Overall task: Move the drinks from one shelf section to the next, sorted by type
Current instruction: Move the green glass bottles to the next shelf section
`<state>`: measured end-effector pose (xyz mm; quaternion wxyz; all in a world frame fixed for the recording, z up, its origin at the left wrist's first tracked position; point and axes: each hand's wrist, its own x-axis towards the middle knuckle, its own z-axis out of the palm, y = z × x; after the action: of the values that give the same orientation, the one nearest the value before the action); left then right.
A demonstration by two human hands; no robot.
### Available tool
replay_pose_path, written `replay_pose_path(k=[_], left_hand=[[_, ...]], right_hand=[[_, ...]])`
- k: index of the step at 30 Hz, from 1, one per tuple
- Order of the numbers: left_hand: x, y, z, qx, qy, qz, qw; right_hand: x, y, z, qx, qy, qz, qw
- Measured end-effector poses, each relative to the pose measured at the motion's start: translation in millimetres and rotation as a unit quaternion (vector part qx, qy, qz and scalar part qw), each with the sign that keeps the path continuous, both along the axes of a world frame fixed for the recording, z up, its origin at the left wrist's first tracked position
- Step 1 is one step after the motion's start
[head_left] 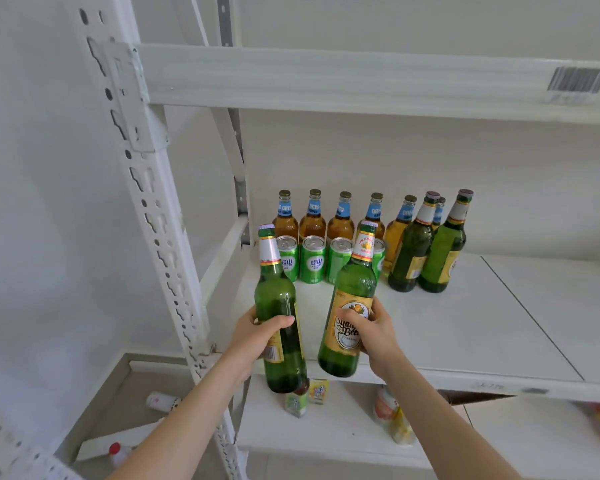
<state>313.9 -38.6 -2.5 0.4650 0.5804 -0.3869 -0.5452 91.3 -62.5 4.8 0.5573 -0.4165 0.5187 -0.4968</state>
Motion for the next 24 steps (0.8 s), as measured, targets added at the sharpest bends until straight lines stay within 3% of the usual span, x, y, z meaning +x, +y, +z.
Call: replay_pose_path(k=[13, 24], left_hand=[[-72.8, 38.7, 7.6, 0.009, 0.01, -0.053, 0.999], [-200.6, 71.9, 16.3, 0.008, 0.016, -0.055, 0.998]], right_hand=[[-79.1, 71.1, -0.1, 0.014, -0.021, -0.065, 0.998], [-207.4, 115.1, 11.2, 0.027, -0.013, -0.076, 0.997]])
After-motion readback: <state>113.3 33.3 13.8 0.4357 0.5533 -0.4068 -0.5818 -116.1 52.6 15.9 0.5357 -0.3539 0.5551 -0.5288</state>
